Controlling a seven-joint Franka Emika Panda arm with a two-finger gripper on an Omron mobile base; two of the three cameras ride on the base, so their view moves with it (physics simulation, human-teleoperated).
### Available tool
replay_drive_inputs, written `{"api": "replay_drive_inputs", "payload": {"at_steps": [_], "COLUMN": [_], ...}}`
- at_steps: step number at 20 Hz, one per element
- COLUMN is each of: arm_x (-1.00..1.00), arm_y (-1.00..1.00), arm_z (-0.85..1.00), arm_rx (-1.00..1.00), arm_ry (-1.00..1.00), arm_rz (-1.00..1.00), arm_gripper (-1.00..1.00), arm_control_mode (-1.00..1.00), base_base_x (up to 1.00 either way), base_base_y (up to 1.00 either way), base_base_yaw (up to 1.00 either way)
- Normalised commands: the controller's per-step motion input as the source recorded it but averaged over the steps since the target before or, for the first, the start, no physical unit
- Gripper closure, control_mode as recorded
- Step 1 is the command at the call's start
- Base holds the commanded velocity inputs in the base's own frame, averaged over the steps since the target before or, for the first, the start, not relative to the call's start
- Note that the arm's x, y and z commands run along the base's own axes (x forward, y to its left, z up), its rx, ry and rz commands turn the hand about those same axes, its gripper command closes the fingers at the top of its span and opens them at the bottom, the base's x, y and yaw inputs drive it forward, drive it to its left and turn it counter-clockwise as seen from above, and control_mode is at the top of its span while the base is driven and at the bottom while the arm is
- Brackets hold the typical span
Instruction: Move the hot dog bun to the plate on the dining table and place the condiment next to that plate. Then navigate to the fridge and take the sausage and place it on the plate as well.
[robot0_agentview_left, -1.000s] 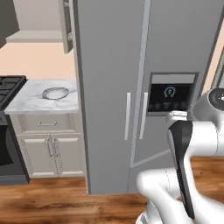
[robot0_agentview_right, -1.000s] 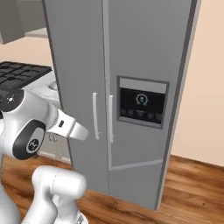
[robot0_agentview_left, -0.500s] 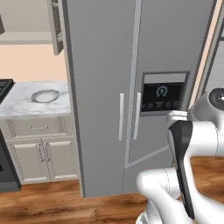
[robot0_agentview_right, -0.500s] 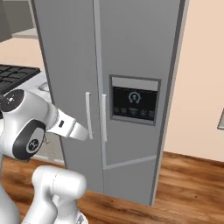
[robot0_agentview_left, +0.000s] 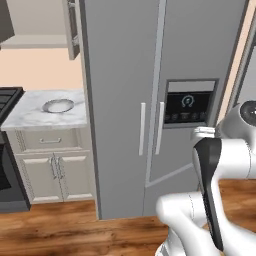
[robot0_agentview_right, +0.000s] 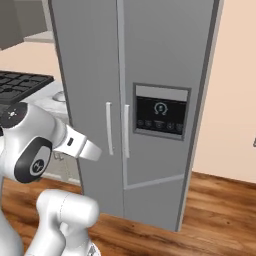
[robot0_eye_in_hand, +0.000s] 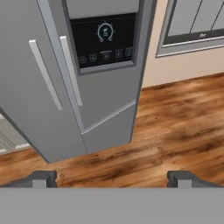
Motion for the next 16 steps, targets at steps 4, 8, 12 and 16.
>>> {"api": "replay_drive_inputs", "payload": {"at_steps": [4, 8, 12, 16], "arm_x": [0.00, 0.00, 0.00, 0.00], "arm_y": [0.00, 0.00, 0.00, 0.00], "arm_z": [0.00, 0.00, 0.00, 0.00], "arm_rx": [0.00, 0.00, 0.00, 0.00], "arm_ry": [0.00, 0.00, 0.00, 0.00], "arm_rz": [0.00, 0.00, 0.00, 0.00], "arm_gripper": [-1.00, -1.00, -1.00, -1.00], "arm_control_mode": [1.00, 1.00, 1.00, 1.00], "base_base_x": [-0.16, -0.01, 0.00, 0.00], "base_base_y": [0.35, 0.31, 0.47, 0.38], "base_base_yaw": [-0.15, -0.21, -0.24, -0.11]}}
